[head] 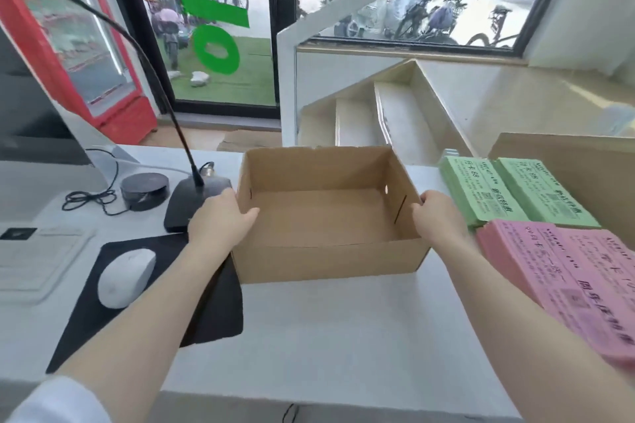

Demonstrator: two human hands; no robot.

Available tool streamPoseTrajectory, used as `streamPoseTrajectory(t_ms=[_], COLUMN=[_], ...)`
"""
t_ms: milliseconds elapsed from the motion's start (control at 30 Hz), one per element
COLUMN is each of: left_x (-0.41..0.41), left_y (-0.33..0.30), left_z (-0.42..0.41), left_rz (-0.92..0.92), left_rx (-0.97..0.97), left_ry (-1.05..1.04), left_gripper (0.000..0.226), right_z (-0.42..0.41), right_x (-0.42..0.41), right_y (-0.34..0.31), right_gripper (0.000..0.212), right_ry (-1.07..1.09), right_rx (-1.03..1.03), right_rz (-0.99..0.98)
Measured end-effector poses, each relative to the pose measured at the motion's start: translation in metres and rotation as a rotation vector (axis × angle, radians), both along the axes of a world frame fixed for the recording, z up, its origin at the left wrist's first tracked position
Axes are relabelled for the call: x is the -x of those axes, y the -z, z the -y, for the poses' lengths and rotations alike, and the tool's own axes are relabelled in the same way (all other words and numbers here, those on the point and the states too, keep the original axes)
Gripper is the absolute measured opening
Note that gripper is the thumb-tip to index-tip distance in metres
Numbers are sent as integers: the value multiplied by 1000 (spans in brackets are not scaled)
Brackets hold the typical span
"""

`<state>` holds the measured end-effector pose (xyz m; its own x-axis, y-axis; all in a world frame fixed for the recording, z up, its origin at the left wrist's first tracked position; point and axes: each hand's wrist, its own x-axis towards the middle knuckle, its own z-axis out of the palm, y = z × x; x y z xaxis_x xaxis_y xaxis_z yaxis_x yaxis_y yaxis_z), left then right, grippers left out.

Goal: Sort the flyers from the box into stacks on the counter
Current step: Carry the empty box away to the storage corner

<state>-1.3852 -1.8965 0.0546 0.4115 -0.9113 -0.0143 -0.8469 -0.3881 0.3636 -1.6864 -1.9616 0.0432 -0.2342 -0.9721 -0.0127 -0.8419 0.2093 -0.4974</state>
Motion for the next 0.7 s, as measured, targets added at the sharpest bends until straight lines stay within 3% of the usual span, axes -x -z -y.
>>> streamPoseTrajectory(t_ms=[167,400,700], left_x=[-1,26,67], left_y=[1,-8,-8], left_z=[-7,-54,-212], left_rz=[-78,-234,-449], left_rx=[62,339,572], left_ry=[82,97,-260], left_gripper=[7,8,14], right_z=[-29,-67,-132], right_x=[5,32,24], right_y=[2,-8,-10], right_gripper=[11,11,9], right_ry=[114,180,-38], right_rx=[106,221,342], right_rz=[57,123,372])
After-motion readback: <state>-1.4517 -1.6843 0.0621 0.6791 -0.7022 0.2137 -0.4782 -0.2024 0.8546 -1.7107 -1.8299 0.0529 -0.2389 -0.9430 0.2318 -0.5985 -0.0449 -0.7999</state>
